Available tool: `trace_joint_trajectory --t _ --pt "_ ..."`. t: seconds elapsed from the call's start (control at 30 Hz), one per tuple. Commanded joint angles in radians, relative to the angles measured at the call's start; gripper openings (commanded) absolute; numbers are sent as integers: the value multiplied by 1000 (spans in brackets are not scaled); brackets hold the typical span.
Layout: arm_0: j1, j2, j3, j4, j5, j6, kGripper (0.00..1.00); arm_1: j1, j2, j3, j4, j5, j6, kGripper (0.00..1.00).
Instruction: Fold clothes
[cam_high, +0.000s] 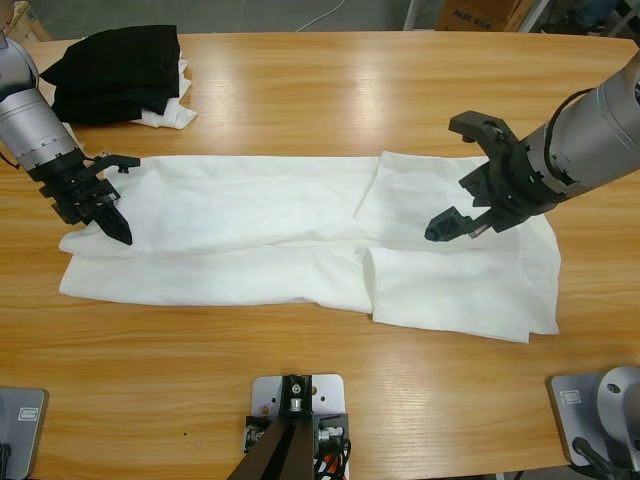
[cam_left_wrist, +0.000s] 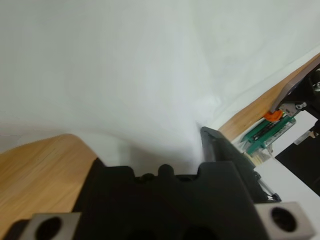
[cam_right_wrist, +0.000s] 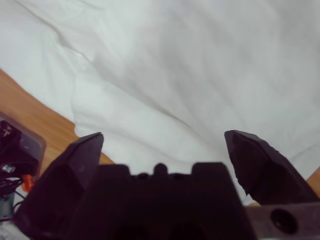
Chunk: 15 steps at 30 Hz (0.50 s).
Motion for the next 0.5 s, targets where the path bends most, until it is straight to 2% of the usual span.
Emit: trace_joint_trajectory --t 0.03,0.2,0.3,0.5 --pt "6 105 -5 -21 -39 -19 0 -17 30 42 -21 21 -6 1000" --pt "18 51 43 -101 -134 -201 0 -17 27 57 -31 25 -5 1000" --pt "83 -10 74 -90 -45 -257 0 -17 22 56 -35 25 -3 1000" --pt "280 -131 40 53 171 -219 0 -17 14 52 -39 25 0 1000"
